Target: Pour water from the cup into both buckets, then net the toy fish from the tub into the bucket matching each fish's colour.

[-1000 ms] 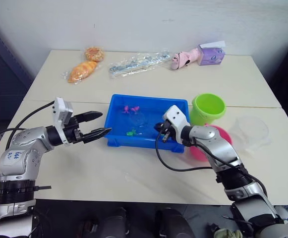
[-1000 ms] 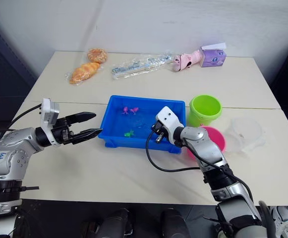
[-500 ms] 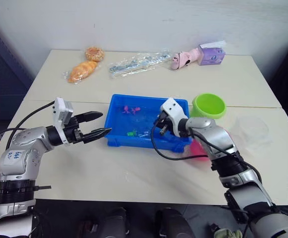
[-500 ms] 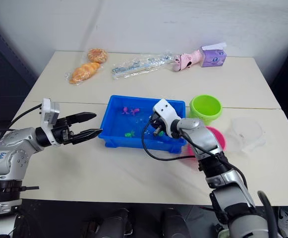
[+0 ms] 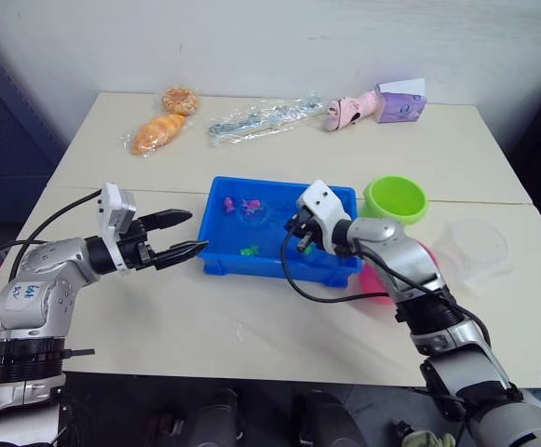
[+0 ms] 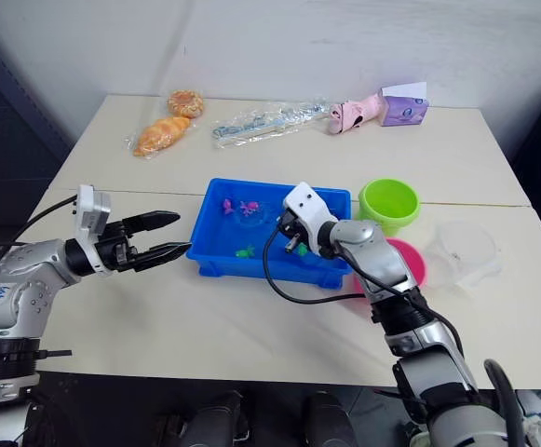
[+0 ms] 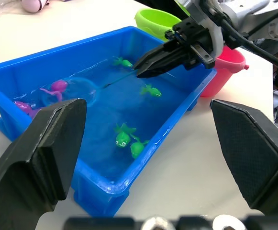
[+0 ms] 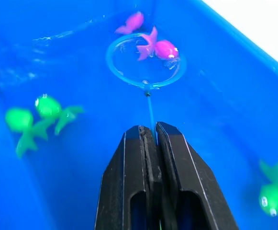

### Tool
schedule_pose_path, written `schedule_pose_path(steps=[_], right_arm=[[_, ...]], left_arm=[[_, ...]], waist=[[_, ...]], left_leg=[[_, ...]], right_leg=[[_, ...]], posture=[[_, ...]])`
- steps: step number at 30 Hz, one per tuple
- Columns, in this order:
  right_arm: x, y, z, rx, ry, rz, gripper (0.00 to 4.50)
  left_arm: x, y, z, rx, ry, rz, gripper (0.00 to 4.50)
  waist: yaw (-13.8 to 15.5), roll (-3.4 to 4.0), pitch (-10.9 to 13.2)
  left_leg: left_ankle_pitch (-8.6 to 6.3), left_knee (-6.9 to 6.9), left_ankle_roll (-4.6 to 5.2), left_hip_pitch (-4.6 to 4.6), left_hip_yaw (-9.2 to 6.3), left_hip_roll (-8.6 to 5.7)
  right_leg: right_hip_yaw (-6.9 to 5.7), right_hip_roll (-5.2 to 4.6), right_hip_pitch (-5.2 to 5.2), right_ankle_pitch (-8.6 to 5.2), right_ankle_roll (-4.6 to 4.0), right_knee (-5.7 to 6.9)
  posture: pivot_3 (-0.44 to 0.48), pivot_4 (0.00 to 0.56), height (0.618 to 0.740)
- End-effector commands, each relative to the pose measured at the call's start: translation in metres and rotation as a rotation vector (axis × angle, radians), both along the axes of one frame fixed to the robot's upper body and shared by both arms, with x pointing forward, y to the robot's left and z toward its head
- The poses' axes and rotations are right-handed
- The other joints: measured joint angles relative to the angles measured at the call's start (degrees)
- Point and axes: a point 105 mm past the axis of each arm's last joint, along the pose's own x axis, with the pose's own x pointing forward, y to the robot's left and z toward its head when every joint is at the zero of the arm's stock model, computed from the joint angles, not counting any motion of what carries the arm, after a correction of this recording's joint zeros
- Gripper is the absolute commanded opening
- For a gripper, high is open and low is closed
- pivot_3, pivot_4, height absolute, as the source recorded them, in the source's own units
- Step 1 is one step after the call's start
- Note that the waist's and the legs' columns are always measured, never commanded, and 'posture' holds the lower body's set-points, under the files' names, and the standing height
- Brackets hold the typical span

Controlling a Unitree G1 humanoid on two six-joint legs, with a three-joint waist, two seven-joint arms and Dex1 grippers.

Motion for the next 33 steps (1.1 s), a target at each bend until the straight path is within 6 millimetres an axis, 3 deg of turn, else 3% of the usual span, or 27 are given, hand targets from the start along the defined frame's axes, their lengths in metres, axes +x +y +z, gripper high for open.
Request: schedule_pose_path(steps=[1, 6, 17, 26, 33], right_arm=[[-0.013, 0.0, 0.015, -0.012, -0.077, 0.058, 0.0], [-0.027, -0.012, 0.017, -0.043, -0.088, 0.083, 0.0], [-0.069, -0.041, 0.048, 0.029, -0.092, 0.113, 0.0], [-0.116, -0.08, 0.071, 0.067, -0.223, 0.034, 0.0], [-0.149, -0.124, 0.082, 0.022, -0.306, -0.162, 0.0]], left_arm=[[-0.002, 0.003, 0.012, 0.001, -0.045, -0.001, 4.45], [-0.002, 0.004, 0.013, 0.005, -0.046, -0.003, 4.45], [-0.001, -0.004, 0.017, -0.002, -0.057, -0.048, 4.45], [-0.005, -0.033, 0.039, -0.041, -0.093, -0.21, 4.45], [-0.003, -0.065, 0.054, -0.044, -0.123, -0.383, 4.45]], waist=[[0.02, 0.0, 0.0], [0.01, 0.0, 0.0], [0.19, 0.0, 0.0], [0.59, 0.0, 0.0], [1.3, 0.0, 0.0]], left_leg=[[0.0, 0.0, 0.0, 0.0, 0.0, 0.0], [0.0, -0.02, -0.01, 0.01, 0.0, 0.02], [-0.02, -0.01, 0.01, 0.0, -0.01, 0.01], [-0.04, -0.01, 0.04, -0.03, -0.03, -0.01], [-0.02, 0.01, 0.03, 0.05, -0.01, 0.0]], right_leg=[[0.0, 0.0, 0.0, 0.0, 0.0, 0.0], [0.0, 0.01, 0.0, 0.0, 0.0, -0.01], [0.01, 0.0, 0.03, 0.0, 0.0, -0.1], [-0.01, -0.01, 0.09, 0.0, 0.0, -0.17], [0.02, 0.04, 0.19, 0.0, 0.01, -0.21]], posture=[[0.0, 0.15, 0.74], [0.0, 0.15, 0.74], [0.0, 0.15, 0.74], [0.0, 0.15, 0.74], [0.0, 0.15, 0.74]])
